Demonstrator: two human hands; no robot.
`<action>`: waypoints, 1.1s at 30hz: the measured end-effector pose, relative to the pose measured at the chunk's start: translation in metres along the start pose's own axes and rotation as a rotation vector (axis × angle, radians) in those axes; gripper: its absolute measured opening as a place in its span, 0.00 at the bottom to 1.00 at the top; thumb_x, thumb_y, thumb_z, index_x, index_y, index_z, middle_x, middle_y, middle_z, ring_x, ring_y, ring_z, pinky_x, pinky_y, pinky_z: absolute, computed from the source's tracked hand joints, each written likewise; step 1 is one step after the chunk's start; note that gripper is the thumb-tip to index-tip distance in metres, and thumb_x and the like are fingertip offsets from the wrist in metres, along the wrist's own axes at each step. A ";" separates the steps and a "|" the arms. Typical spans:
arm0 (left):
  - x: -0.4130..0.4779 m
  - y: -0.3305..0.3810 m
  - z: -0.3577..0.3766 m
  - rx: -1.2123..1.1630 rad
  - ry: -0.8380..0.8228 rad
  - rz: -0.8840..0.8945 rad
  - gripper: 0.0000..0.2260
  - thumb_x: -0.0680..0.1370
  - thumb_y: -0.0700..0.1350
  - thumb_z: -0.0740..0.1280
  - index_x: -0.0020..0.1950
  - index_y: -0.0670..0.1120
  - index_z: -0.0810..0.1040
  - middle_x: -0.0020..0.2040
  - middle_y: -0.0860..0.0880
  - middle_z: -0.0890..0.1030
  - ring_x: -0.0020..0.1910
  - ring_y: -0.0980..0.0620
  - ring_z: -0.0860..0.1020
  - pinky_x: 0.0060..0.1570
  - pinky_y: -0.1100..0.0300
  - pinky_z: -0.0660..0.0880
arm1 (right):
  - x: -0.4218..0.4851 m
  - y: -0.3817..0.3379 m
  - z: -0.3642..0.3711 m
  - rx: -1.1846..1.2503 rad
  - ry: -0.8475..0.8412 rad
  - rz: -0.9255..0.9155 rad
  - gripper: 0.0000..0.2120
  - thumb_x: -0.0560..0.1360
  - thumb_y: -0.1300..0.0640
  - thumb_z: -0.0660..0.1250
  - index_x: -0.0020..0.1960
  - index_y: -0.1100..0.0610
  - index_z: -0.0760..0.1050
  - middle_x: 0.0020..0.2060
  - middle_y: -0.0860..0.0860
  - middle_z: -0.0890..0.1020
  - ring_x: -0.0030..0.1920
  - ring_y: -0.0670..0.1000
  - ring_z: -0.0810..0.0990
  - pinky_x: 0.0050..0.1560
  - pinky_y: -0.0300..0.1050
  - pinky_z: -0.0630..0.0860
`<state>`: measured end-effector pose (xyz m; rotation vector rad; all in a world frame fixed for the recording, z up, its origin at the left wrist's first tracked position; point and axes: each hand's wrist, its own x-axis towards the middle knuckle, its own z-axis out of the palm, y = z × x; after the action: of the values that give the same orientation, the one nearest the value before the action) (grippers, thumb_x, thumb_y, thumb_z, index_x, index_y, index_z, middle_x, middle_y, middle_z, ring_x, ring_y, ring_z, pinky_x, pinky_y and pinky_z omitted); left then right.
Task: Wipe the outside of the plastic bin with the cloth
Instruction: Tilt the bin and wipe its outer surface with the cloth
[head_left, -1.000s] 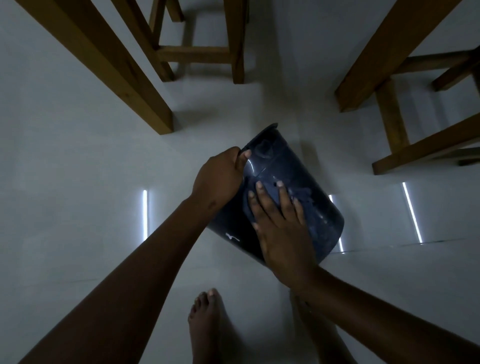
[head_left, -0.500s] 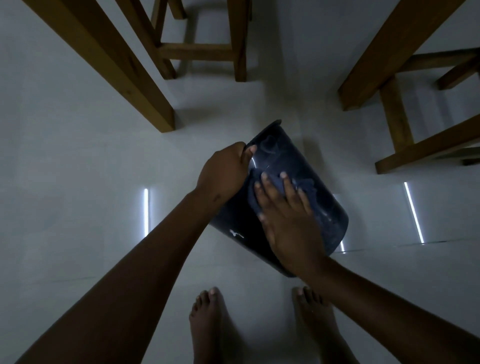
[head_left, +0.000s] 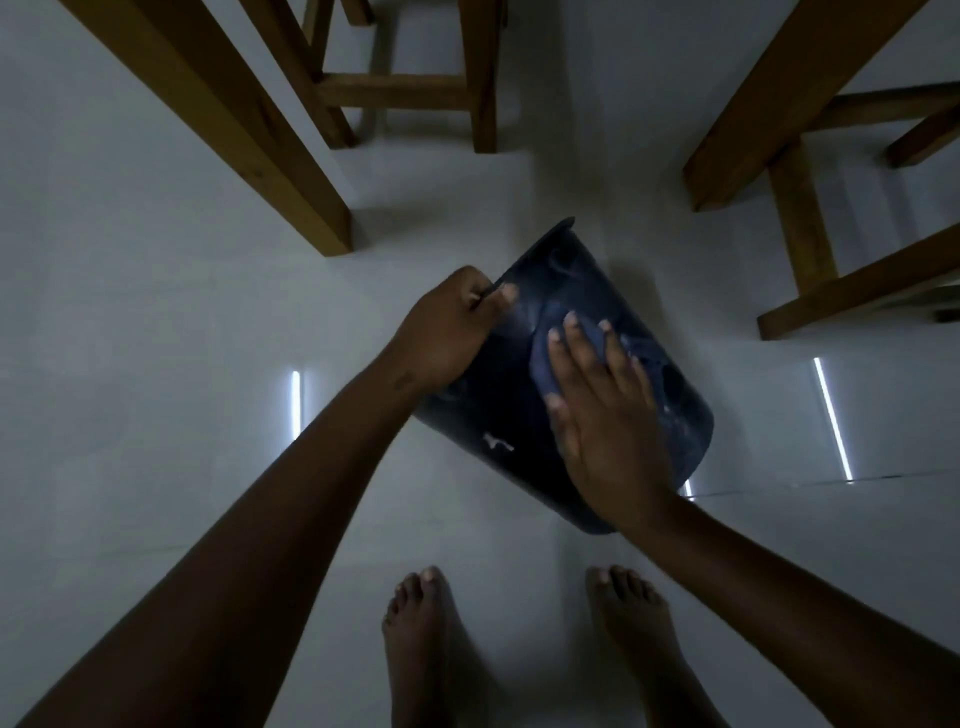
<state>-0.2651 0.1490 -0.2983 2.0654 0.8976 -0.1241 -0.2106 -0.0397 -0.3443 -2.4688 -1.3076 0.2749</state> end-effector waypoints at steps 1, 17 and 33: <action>-0.007 -0.009 0.000 0.012 -0.018 -0.001 0.18 0.81 0.58 0.55 0.49 0.45 0.74 0.40 0.51 0.78 0.41 0.50 0.77 0.40 0.57 0.72 | 0.009 0.008 -0.004 0.044 0.025 0.041 0.24 0.82 0.50 0.48 0.78 0.53 0.55 0.78 0.50 0.57 0.77 0.55 0.53 0.74 0.55 0.55; -0.001 -0.001 0.011 0.152 0.140 0.160 0.21 0.83 0.56 0.52 0.43 0.44 0.75 0.40 0.47 0.80 0.41 0.48 0.77 0.46 0.53 0.74 | 0.045 0.029 -0.006 0.500 -0.025 0.282 0.23 0.84 0.50 0.48 0.77 0.55 0.56 0.76 0.51 0.62 0.76 0.50 0.58 0.75 0.44 0.55; 0.009 -0.002 0.018 0.214 0.129 0.081 0.19 0.82 0.56 0.51 0.43 0.46 0.73 0.41 0.46 0.79 0.41 0.46 0.77 0.42 0.56 0.71 | 0.002 -0.002 -0.002 0.058 -0.050 0.019 0.25 0.82 0.49 0.44 0.78 0.53 0.51 0.78 0.50 0.54 0.78 0.55 0.50 0.75 0.57 0.54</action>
<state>-0.2557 0.1419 -0.3145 2.3276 0.9094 -0.0455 -0.2109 -0.0373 -0.3417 -2.4419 -1.2782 0.3766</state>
